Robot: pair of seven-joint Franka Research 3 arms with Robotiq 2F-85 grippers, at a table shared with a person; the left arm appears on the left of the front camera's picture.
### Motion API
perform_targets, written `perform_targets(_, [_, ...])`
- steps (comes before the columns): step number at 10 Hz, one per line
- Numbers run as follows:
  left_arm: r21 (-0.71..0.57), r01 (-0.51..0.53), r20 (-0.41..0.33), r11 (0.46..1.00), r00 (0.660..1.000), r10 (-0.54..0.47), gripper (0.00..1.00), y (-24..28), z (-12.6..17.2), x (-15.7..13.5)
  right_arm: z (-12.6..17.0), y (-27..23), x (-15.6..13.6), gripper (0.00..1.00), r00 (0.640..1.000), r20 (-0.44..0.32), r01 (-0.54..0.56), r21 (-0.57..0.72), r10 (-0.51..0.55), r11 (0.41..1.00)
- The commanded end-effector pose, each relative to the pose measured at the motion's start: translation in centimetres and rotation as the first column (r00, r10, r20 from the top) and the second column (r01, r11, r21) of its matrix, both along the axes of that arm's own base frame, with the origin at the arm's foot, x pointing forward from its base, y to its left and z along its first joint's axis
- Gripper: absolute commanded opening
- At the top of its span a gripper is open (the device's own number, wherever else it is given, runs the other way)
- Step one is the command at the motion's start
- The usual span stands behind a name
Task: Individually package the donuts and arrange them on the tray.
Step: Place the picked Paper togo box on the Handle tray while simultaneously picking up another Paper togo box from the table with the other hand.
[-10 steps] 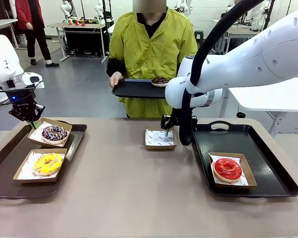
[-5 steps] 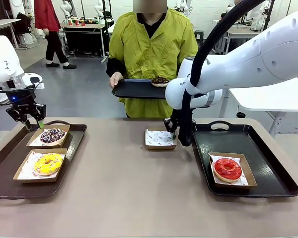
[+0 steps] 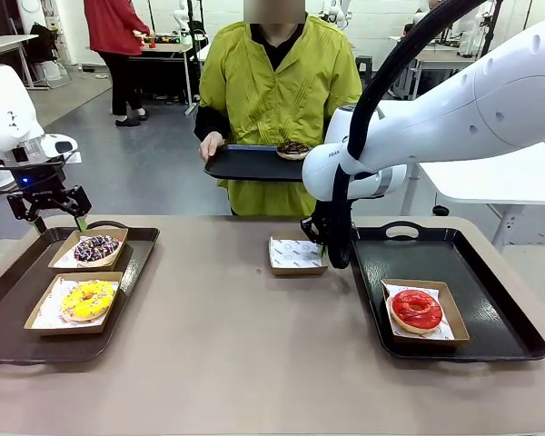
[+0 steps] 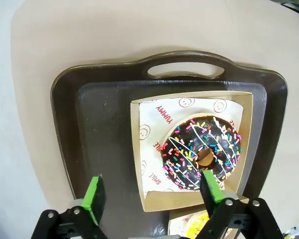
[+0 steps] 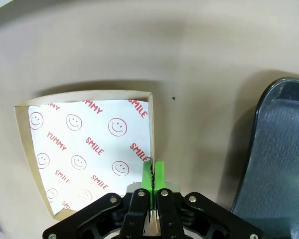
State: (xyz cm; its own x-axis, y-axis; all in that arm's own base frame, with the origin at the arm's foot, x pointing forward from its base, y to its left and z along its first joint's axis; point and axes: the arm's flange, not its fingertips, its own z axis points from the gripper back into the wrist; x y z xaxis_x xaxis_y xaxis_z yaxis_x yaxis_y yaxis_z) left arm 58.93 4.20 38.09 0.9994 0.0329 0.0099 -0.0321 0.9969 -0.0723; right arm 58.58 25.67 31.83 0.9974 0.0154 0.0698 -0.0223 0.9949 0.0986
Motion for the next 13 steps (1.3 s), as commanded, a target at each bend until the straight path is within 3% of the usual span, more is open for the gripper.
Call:
perform_targets(1, [-0.007, 0.023, -0.002, 1.0, 1.0, -0.023, 1.0, 0.6, 0.4, 0.1, -0.1, 0.5, 0.4, 0.0, 0.999, 0.013, 0.032, -0.03, -0.032, 0.999])
perform_targets(4, [-0.052, 0.008, -0.003, 0.999, 1.0, -0.008, 1.0, 0.8, 1.3, -0.6, 1.3, 0.8, 0.0, 0.0, 0.999, 0.008, 0.04, 0.008, -0.04, 0.999])
perform_targets(7, [-0.308, -0.076, -0.001, 0.948, 0.997, 0.08, 1.0, 4.1, 7.0, -5.5, 8.6, 1.3, -1.3, 0.0, 0.998, 0.069, -0.007, 0.022, 0.005, 1.0])
perform_targets(10, [-0.624, -0.16, -0.019, 0.764, 0.981, 0.191, 1.0, 10.6, 11.3, -11.9, 15.5, 1.7, -0.7, 0.0, 0.996, 0.088, 0.002, 0.028, -0.004, 1.0])
perform_targets(13, [-0.77, -0.214, -0.075, 0.602, 0.966, 0.248, 1.0, 16.6, 11.7, -16.7, 19.8, 2.8, 1.1, 0.0, 0.999, 0.035, 0.017, 0.028, -0.018, 0.999])
